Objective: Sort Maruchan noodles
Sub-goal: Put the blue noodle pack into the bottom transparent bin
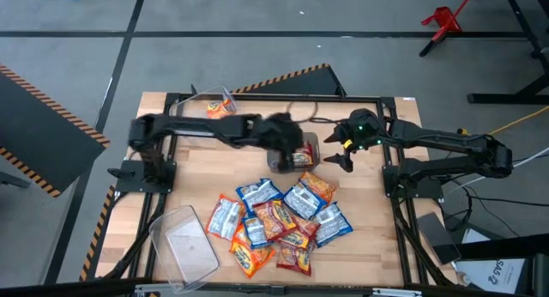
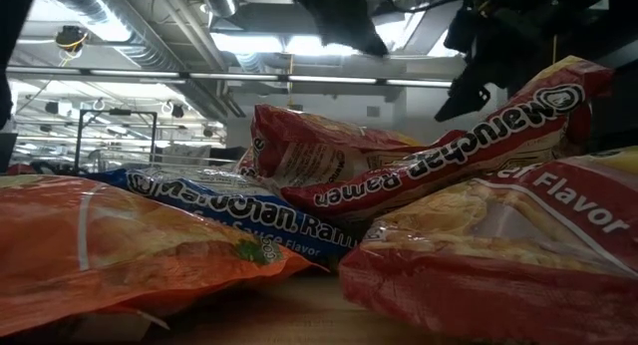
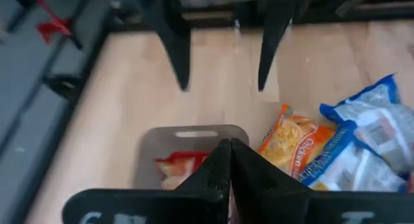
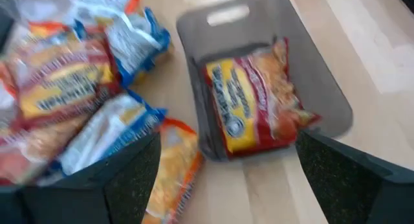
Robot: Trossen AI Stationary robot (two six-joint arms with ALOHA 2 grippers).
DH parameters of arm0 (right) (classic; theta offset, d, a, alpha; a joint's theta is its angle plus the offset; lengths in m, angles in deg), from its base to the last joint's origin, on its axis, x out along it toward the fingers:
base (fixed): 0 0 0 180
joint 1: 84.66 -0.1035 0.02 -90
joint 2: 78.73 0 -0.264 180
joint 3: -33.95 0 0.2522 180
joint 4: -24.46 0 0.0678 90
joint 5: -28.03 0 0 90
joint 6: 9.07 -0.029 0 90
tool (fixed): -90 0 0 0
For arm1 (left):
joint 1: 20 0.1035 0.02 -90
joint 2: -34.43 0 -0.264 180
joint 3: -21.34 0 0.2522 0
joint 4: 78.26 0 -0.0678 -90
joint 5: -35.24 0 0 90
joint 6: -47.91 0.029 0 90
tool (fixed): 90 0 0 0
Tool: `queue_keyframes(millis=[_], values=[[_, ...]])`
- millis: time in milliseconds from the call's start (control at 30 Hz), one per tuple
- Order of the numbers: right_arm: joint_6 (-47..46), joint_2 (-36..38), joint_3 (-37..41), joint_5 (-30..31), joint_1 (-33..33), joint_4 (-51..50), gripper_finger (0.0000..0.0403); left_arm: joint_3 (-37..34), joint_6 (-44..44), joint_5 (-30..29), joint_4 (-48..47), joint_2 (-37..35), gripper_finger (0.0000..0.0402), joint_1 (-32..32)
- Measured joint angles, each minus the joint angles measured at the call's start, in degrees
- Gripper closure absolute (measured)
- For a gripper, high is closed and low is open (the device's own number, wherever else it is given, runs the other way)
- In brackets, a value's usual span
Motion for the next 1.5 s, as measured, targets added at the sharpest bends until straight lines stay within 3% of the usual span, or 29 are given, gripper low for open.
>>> queue_keyframes(millis=[267,533,700,833,933,1100,1300,1500], values=[[-2.02,0.00,-0.02,1.15,-0.02,0.56,0.0059,0.15,2.10,-6.71,-8.00,-10.93,0.0373,-0.48],[4.94,0.02,-0.02,3.29,-0.05,-2.91,0.0059,-0.74,0.28,-2.55,-12.61,-11.82,0.0298,-3.00],[3.14,0.02,-0.02,4.01,-1.21,-4.34,0.0059,-6.68,-8.05,0.78,-11.19,-11.81,0.0275,-6.26],[1.84,0.02,-0.02,8.71,-4.96,-5.57,0.0059,-13.64,-14.36,0.02,-1.15,-11.81,0.0272,-9.63],[-0.78,0.02,-0.02,13.36,-8.76,-5.66,0.0059,-20.22,-17.65,-5.15,3.73,-11.81,0.0272,-12.76],[-2.95,0.02,-0.02,15.56,-14.14,-5.64,0.0059,-28.44,-25.43,-13.37,3.37,-11.75,0.0272,-15.12],[-4.62,0.00,-0.02,18.87,-17.36,-5.60,0.0059,-32.91,-36.64,-12.41,3.42,-11.75,0.0269,-15.39],[-4.76,0.00,-0.02,18.89,-17.64,-5.64,0.0059,-34.32,-37.70,-13.53,5.30,-10.83,0.0258,-16.98]])
